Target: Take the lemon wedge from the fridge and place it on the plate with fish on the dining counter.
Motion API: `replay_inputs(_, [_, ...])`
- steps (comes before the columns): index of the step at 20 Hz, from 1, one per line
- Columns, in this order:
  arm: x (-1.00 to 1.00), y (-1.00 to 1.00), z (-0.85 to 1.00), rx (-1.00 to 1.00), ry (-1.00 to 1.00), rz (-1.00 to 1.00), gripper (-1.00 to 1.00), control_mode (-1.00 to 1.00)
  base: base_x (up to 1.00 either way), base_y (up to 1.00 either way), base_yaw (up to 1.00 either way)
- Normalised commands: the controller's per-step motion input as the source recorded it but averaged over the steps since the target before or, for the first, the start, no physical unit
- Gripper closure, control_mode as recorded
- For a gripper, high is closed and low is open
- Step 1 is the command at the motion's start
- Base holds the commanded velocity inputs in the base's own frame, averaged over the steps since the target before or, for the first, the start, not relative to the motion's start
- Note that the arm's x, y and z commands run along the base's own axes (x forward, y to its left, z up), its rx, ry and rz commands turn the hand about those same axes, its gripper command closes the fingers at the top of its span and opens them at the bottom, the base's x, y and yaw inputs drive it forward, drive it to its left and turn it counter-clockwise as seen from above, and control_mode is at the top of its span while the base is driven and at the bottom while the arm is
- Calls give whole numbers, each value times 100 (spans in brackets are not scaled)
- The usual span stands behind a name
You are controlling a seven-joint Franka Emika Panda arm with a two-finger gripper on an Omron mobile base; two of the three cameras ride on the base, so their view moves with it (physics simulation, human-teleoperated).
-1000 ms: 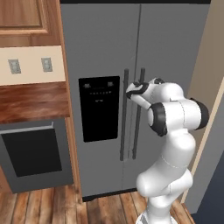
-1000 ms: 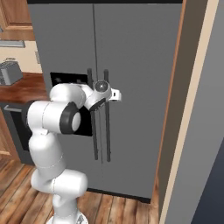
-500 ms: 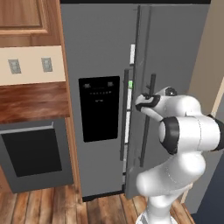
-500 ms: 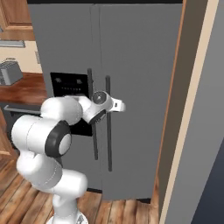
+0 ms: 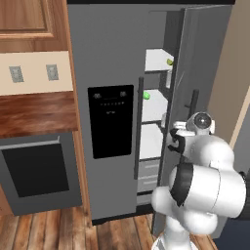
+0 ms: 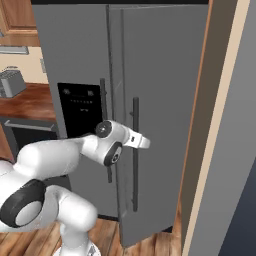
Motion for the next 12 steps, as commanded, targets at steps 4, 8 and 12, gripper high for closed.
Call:
replay_inputs(4, [-88, -10, 97, 0, -9, -16, -100, -100, 0, 0, 0])
replay_inputs(8, [-91, -3, 100, 0, -16, -10, -100, -100, 0, 0, 0])
replay_inputs(12, [-98, 0, 100, 1, -3, -3, -100, -100, 0, 0, 0])
